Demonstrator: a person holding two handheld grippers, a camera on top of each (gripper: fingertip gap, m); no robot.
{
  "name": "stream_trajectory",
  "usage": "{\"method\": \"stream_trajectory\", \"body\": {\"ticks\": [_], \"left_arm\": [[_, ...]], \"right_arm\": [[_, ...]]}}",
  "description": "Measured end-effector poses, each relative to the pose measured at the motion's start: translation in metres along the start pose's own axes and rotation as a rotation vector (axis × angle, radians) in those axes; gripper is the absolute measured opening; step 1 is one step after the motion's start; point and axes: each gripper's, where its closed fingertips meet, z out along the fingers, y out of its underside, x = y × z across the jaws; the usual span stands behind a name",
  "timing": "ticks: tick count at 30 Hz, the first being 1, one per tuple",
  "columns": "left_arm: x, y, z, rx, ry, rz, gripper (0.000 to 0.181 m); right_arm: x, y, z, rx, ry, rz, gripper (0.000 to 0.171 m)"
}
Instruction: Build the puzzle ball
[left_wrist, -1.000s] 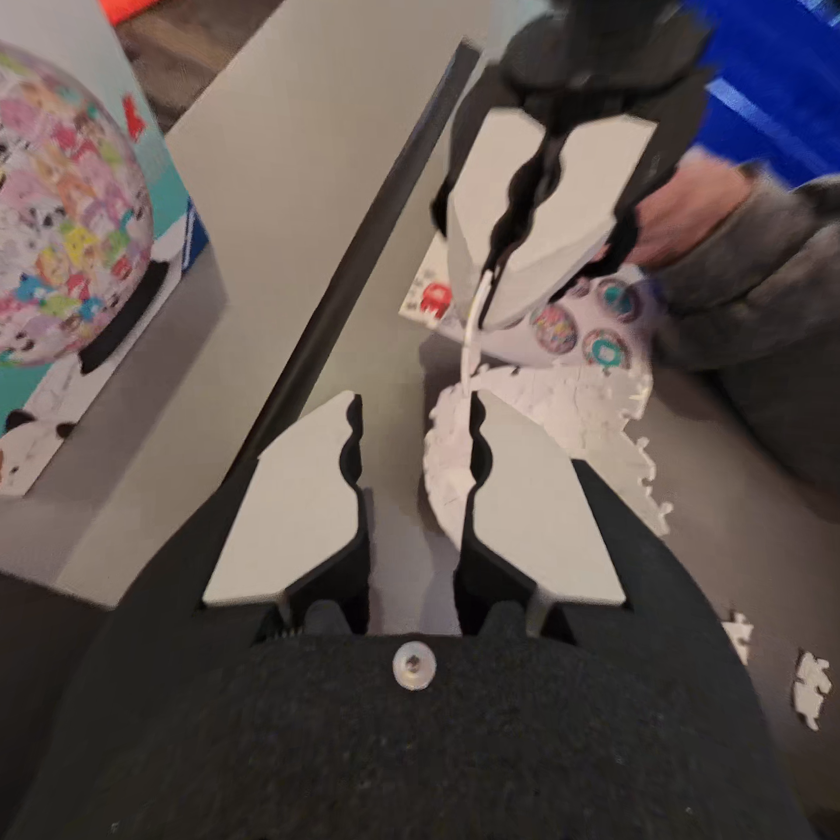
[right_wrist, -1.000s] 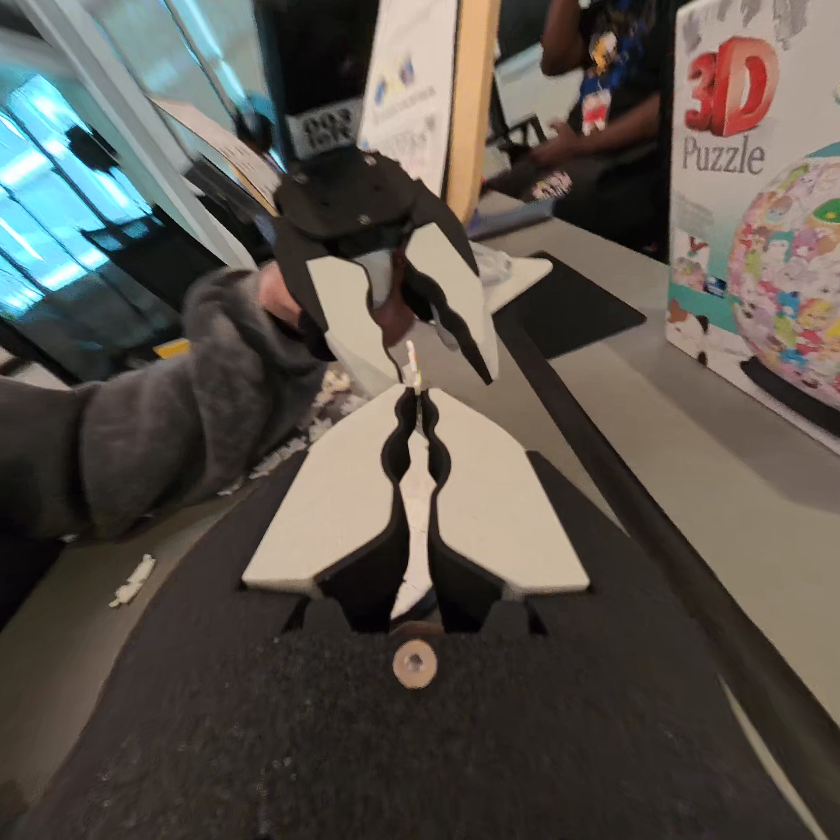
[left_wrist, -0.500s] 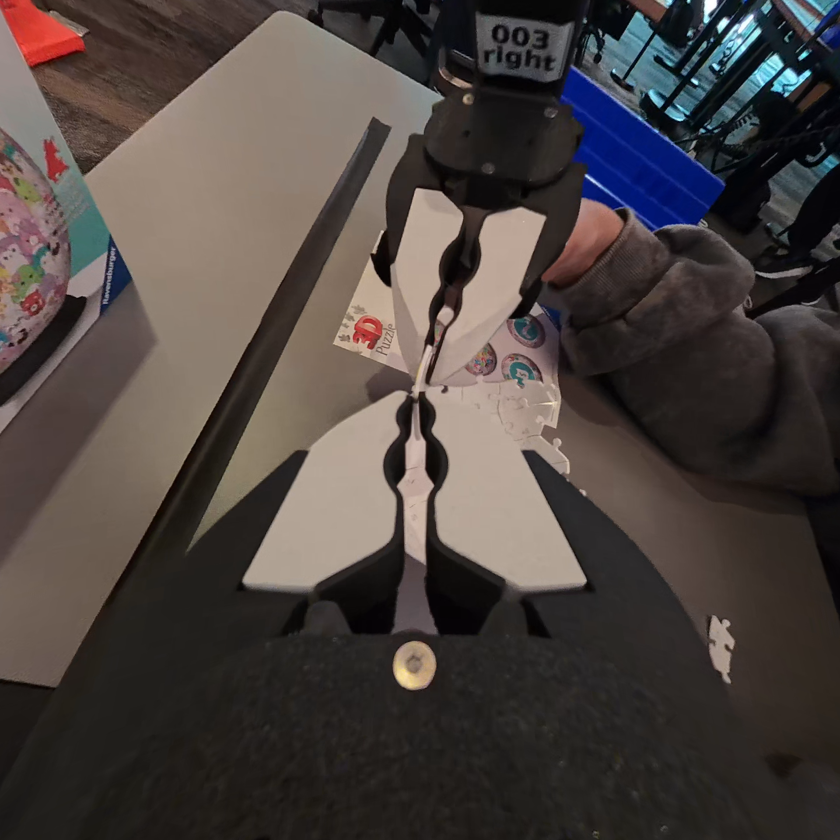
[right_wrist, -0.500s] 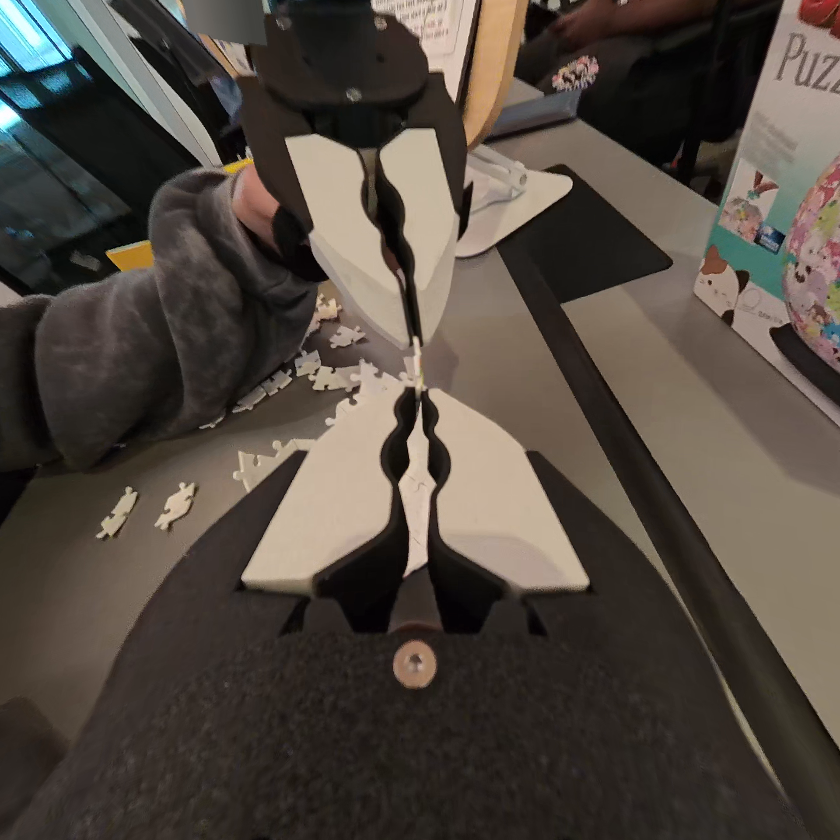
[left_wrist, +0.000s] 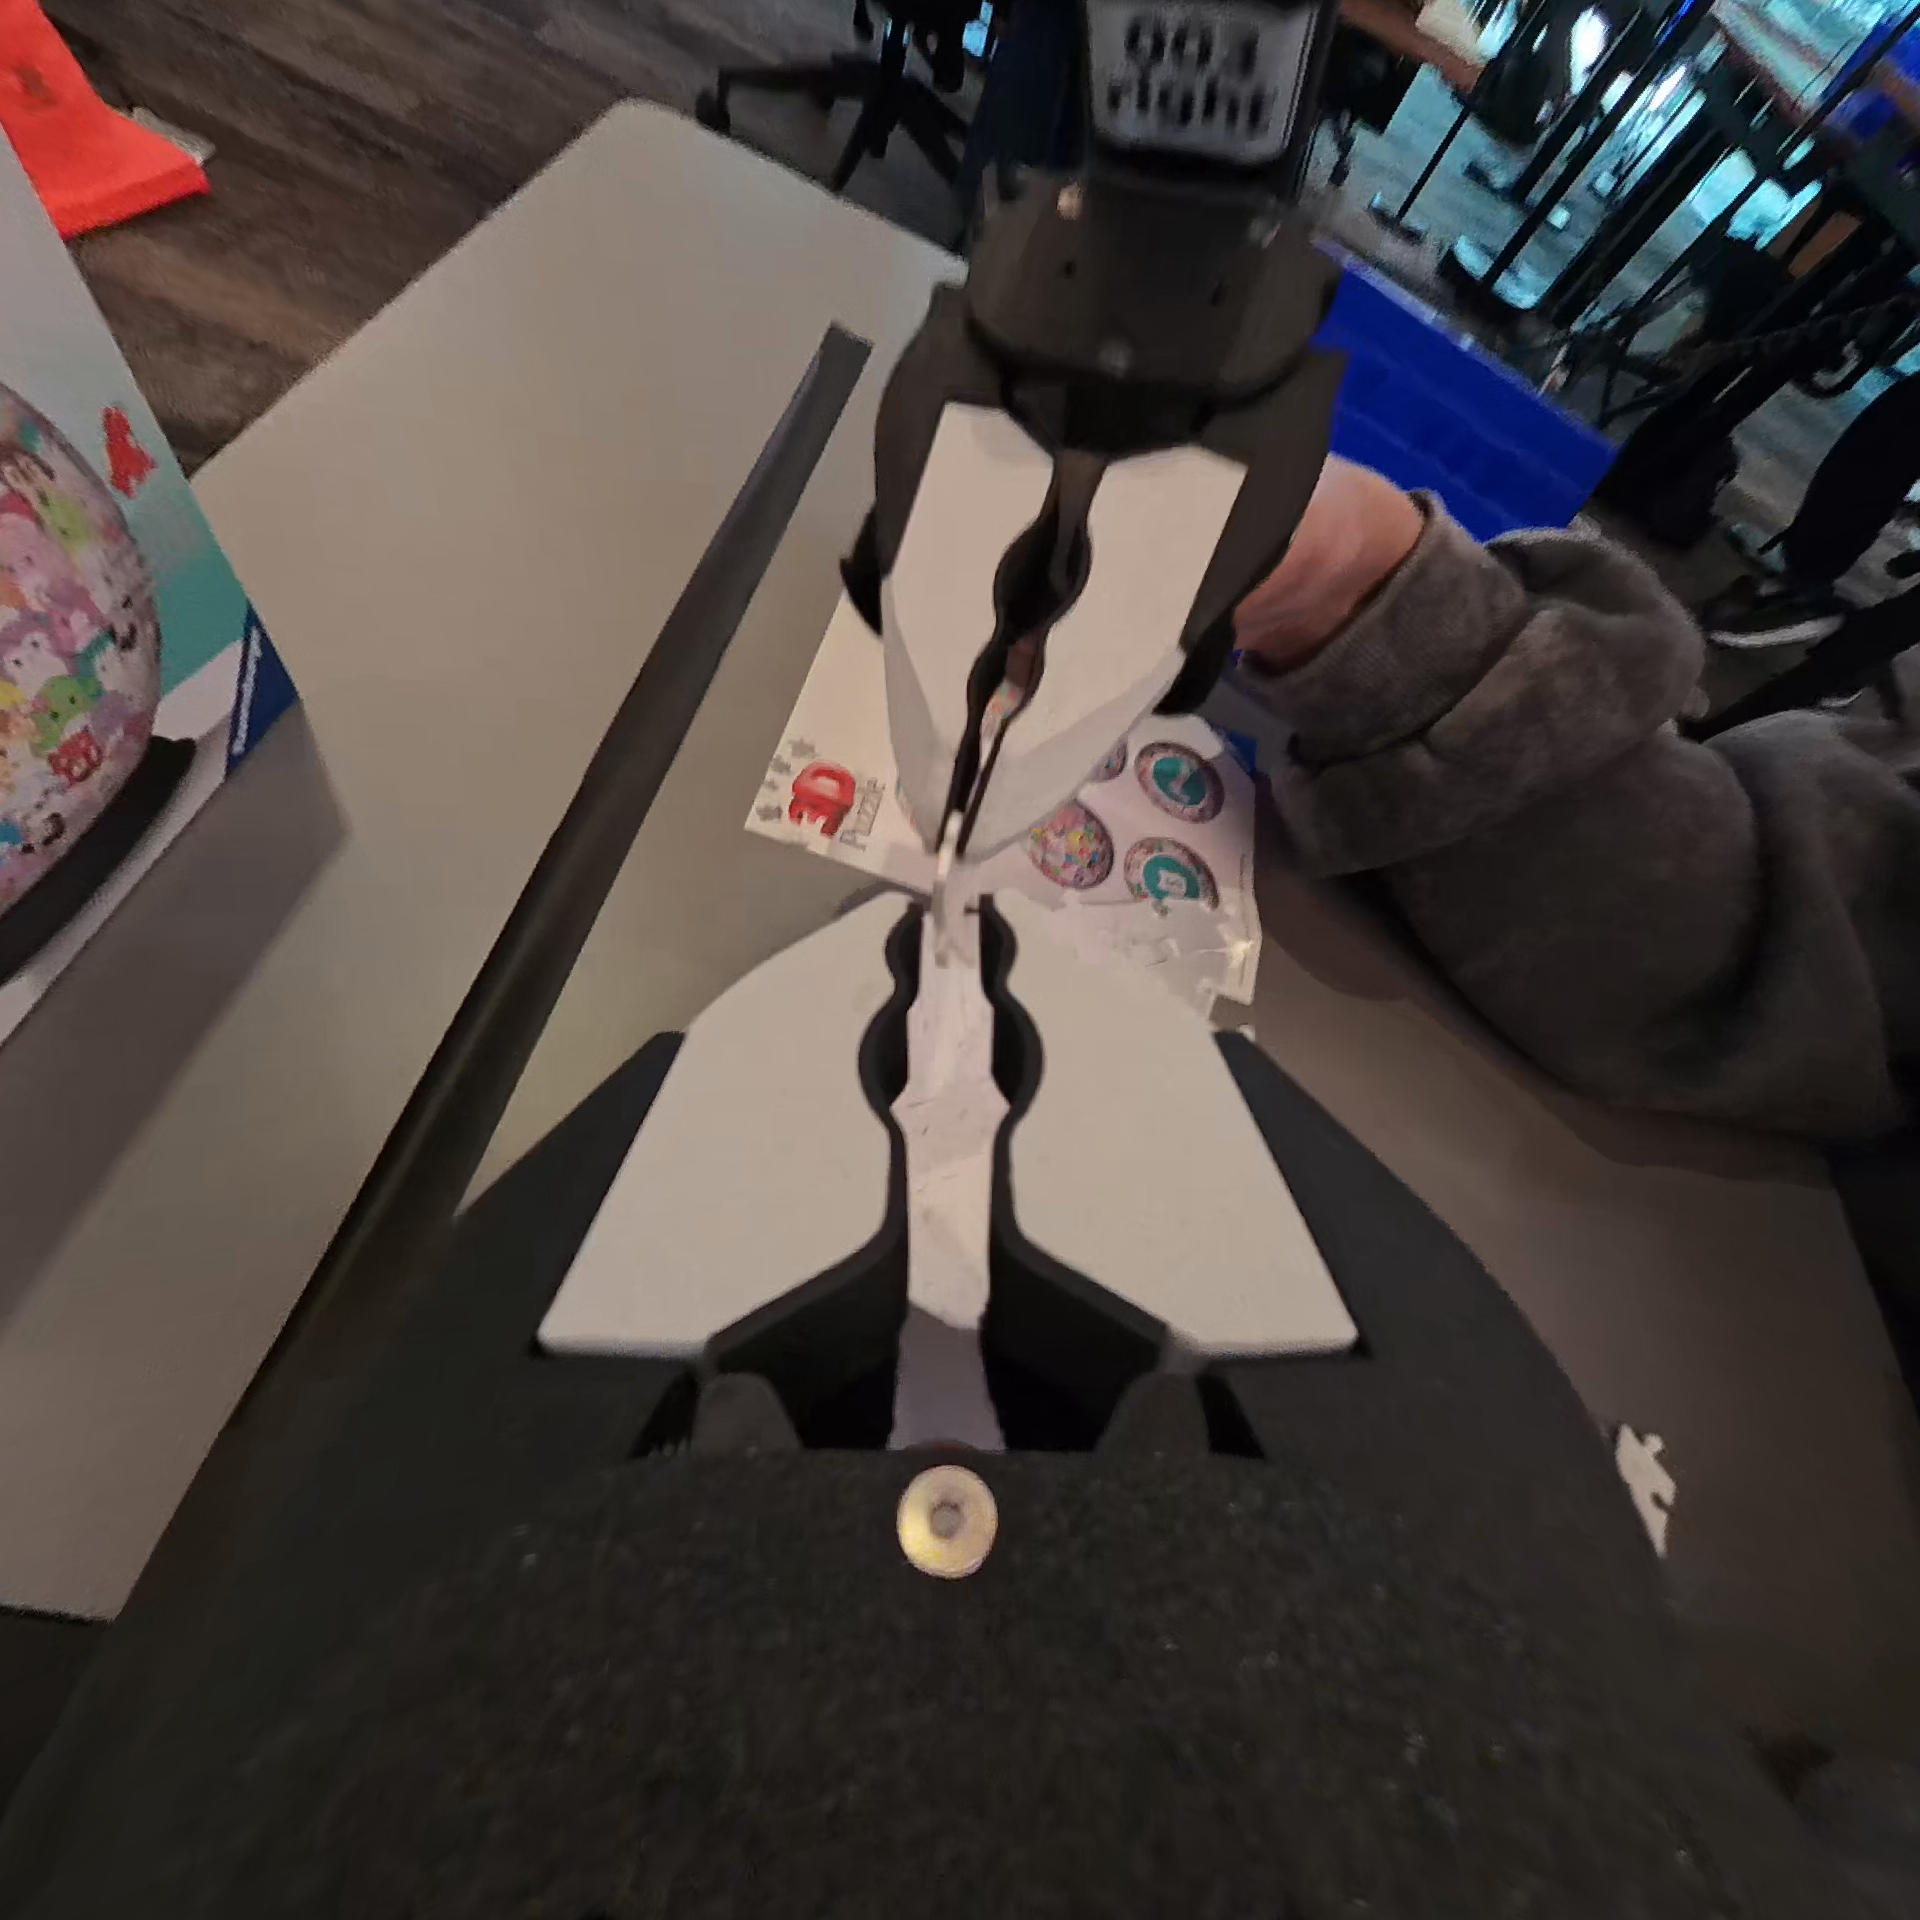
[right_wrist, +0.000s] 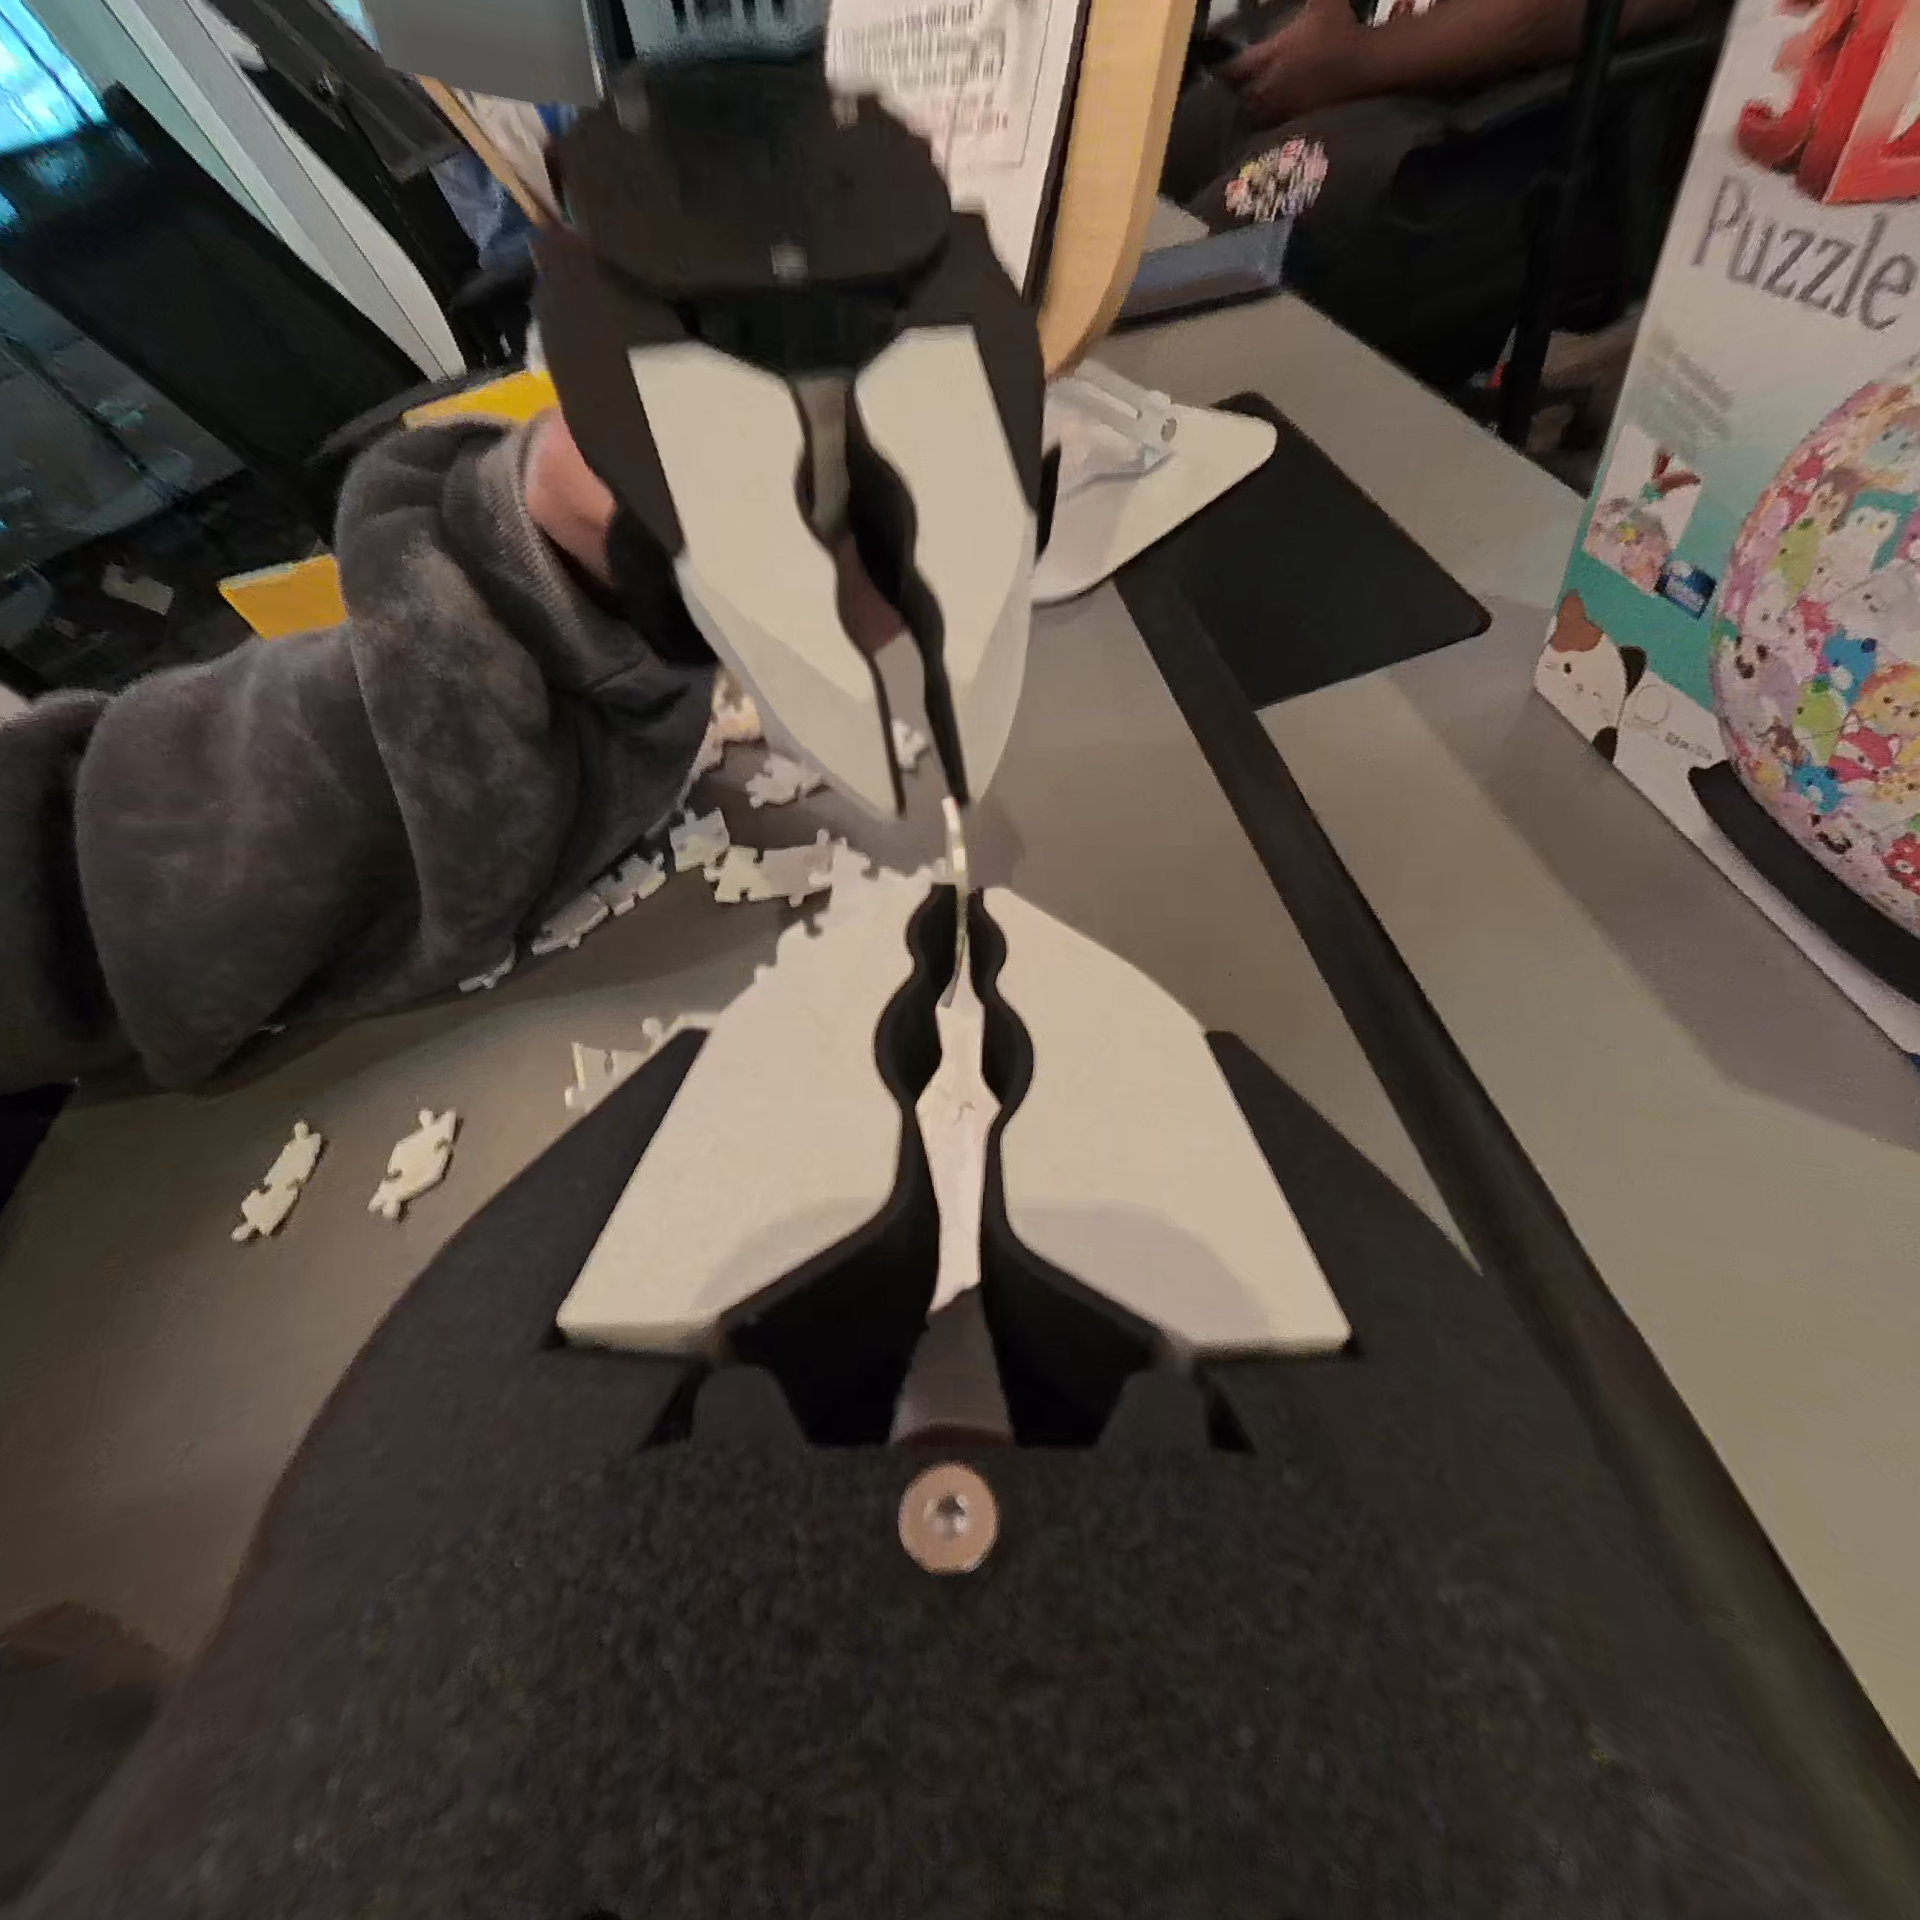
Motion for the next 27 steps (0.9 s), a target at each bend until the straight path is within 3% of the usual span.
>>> {"method": "stream_trajectory", "body": {"ticks": [7, 12, 17, 23, 25, 27], "left_arm": [[0.005, 0.012, 0.008, -0.096, -0.01, 0.047, 0.002], [-0.002, 0.007, 0.003, -0.05, -0.016, 0.018, 0.002], [-0.002, -0.001, -0.004, 0.064, 0.06, -0.018, 0.002], [-0.009, 0.01, 0.005, 0.034, 0.048, -0.027, 0.002], [-0.013, 0.016, 0.007, -0.001, 0.02, -0.025, 0.004], [-0.018, 0.023, 0.007, -0.046, -0.002, -0.051, 0.019]], "right_arm": [[-0.01, -0.003, 0.007, -0.043, -0.006, -0.045, 0.003], [-0.002, -0.01, 0.002, 0.019, 0.027, -0.016, 0.011], [-0.003, -0.007, 0.004, 0.02, 0.004, -0.02, 0.008], [0.004, 0.003, 0.006, -0.016, 0.014, -0.006, 0.003], [0.009, 0.007, 0.005, -0.013, 0.033, -0.002, 0.002], [0.015, 0.018, 0.005, -0.057, 0.055, 0.001, 0.002]]}}
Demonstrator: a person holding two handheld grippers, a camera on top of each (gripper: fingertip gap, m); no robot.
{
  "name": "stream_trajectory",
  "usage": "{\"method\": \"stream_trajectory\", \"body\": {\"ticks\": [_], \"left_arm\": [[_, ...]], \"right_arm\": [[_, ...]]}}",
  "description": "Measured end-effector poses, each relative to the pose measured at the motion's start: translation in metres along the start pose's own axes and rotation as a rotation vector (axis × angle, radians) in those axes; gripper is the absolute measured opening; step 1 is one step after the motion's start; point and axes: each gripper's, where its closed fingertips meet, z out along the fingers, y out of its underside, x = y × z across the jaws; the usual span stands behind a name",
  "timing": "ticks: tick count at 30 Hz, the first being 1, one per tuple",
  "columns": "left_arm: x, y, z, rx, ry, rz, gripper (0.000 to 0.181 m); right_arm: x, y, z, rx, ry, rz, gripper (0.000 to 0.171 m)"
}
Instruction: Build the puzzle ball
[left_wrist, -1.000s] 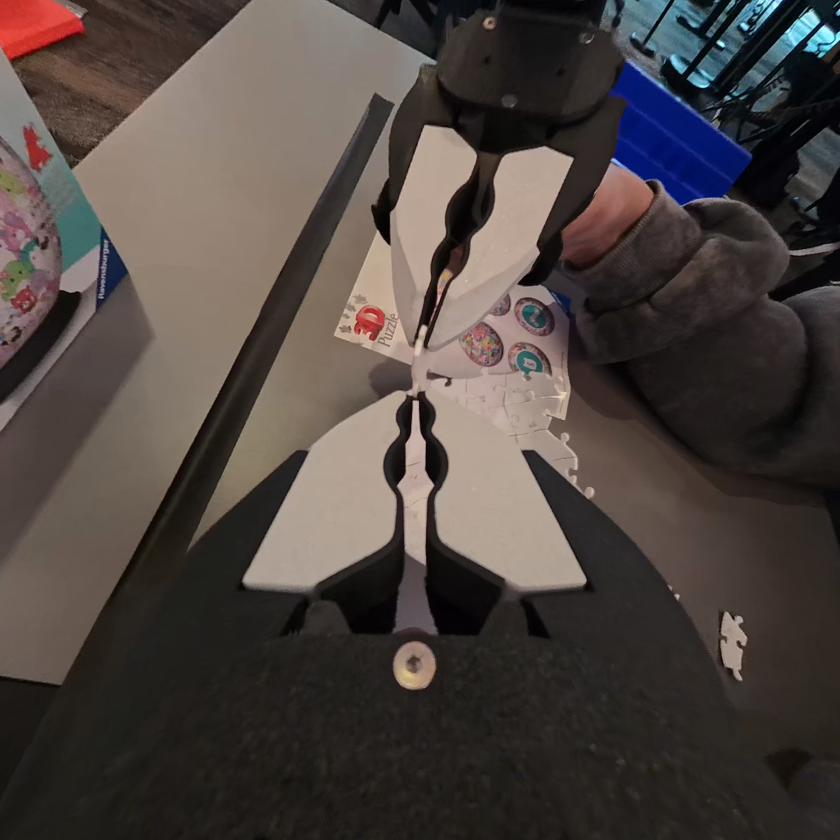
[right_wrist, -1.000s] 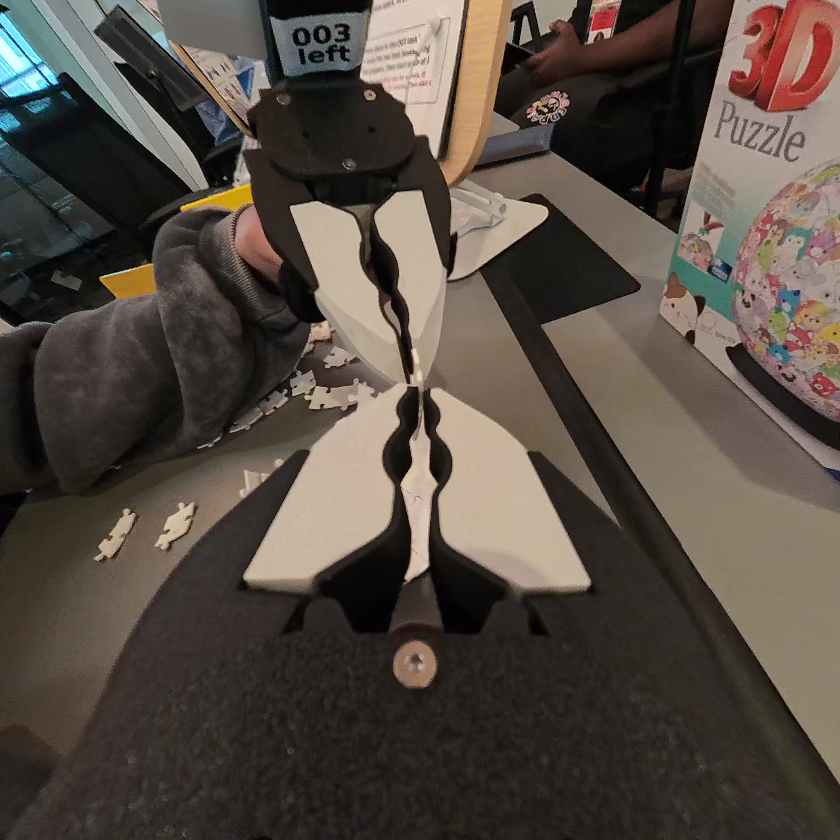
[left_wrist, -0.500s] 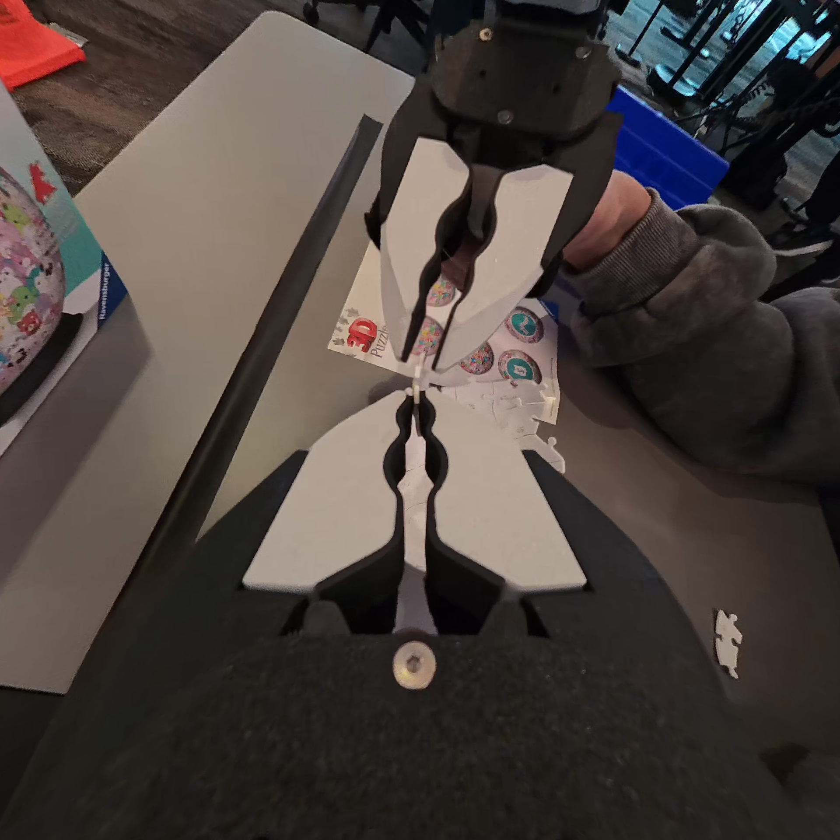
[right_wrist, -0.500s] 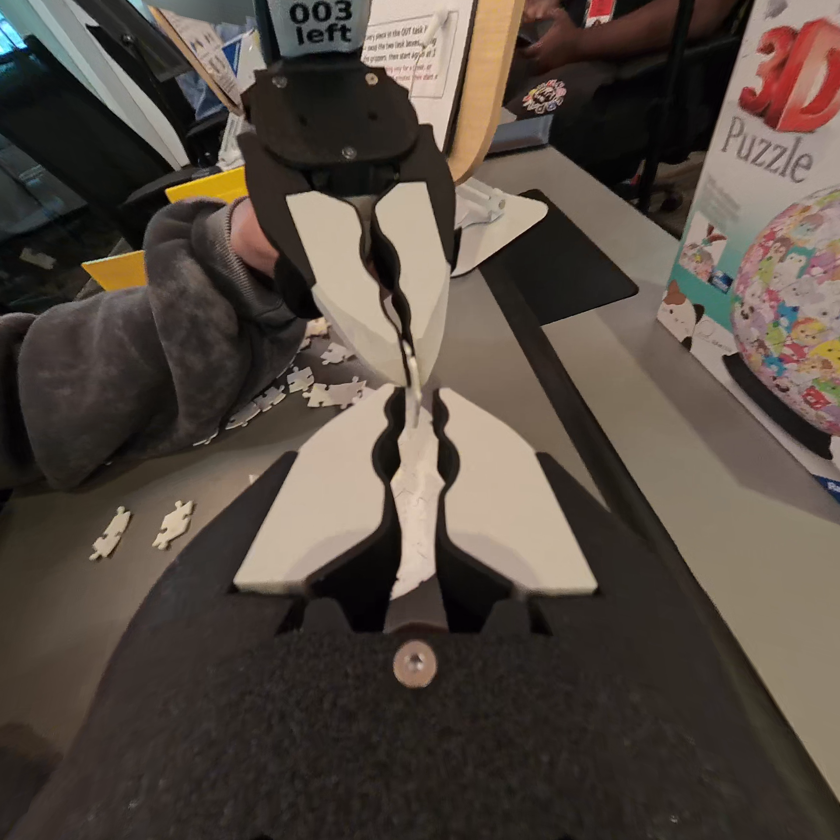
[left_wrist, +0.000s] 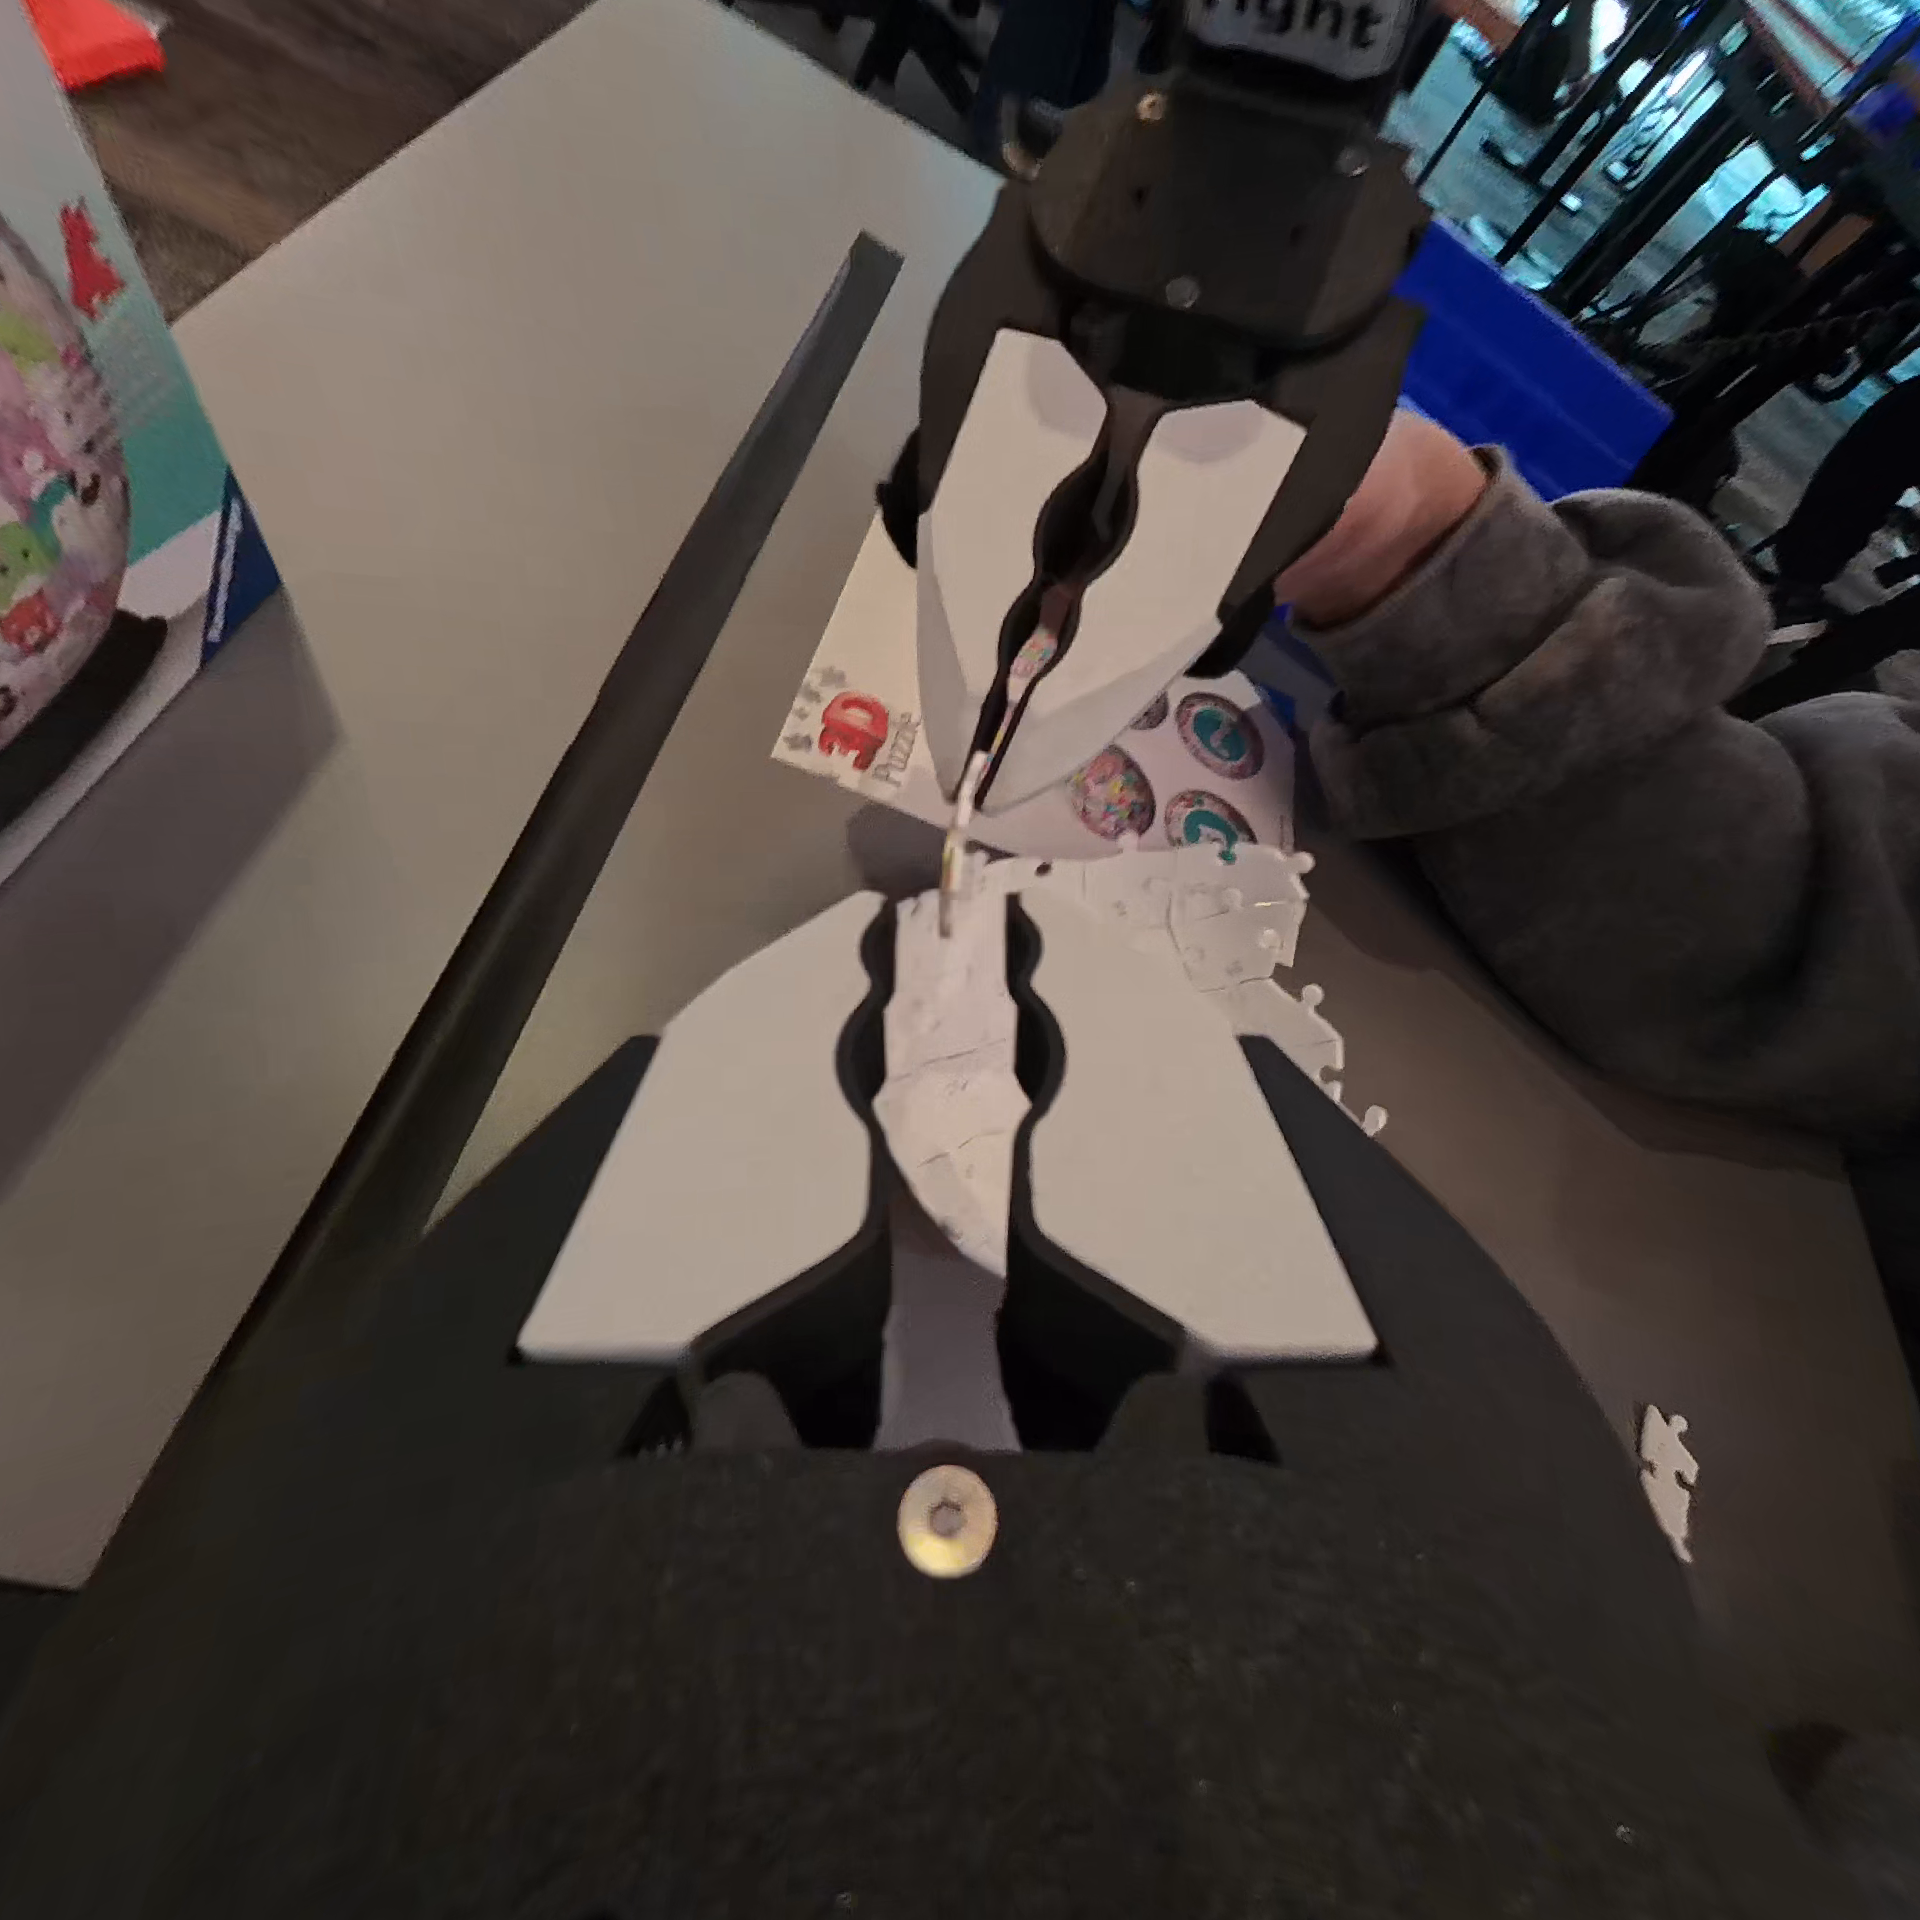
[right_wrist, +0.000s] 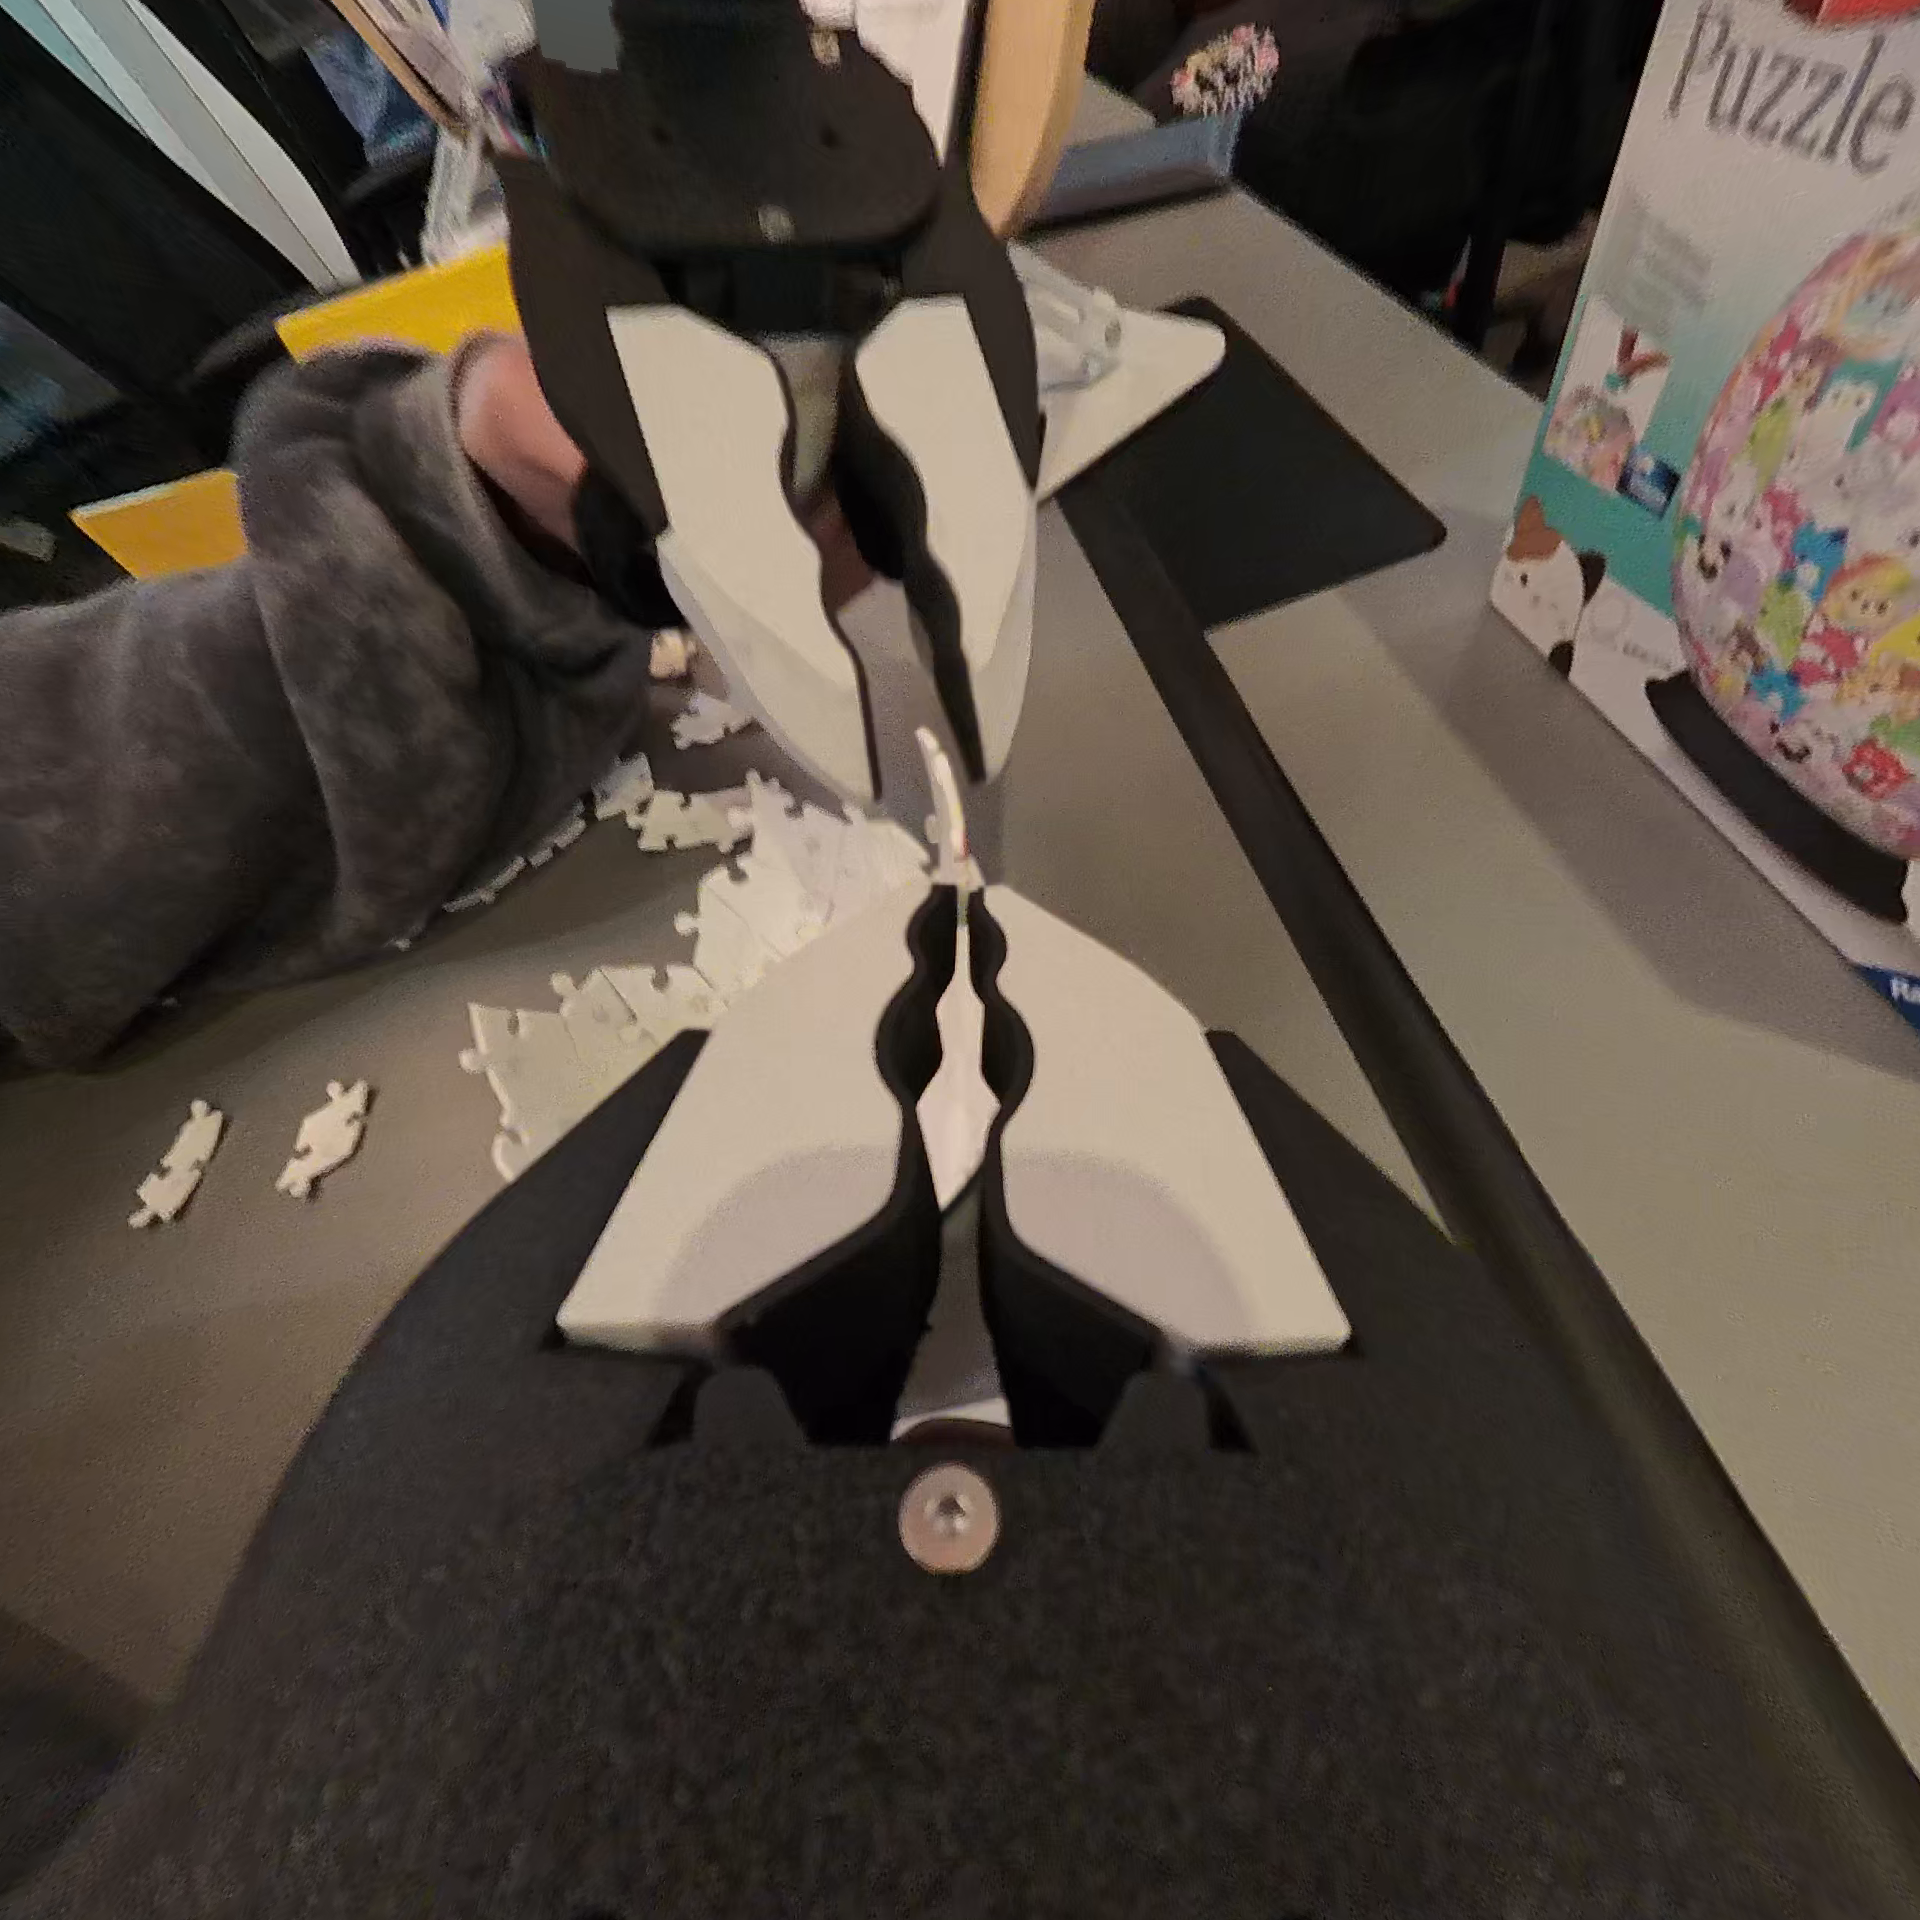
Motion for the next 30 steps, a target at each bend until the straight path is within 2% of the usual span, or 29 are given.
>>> {"method": "stream_trajectory", "body": {"ticks": [9, 16, 30], "left_arm": [[-0.009, 0.022, 0.002, -0.177, -0.123, 0.057, 0.023], [-0.018, 0.036, 0.016, -0.305, -0.222, 0.118, 0.033], [-0.023, 0.041, 0.024, -0.336, -0.23, 0.107, 0.031]], "right_arm": [[0.002, 0.022, 0.011, -0.127, 0.048, -0.124, 0.002], [0.007, 0.028, 0.017, -0.131, 0.068, -0.181, 0.002], [0.011, 0.034, 0.024, -0.146, 0.058, -0.178, 0.002]]}}
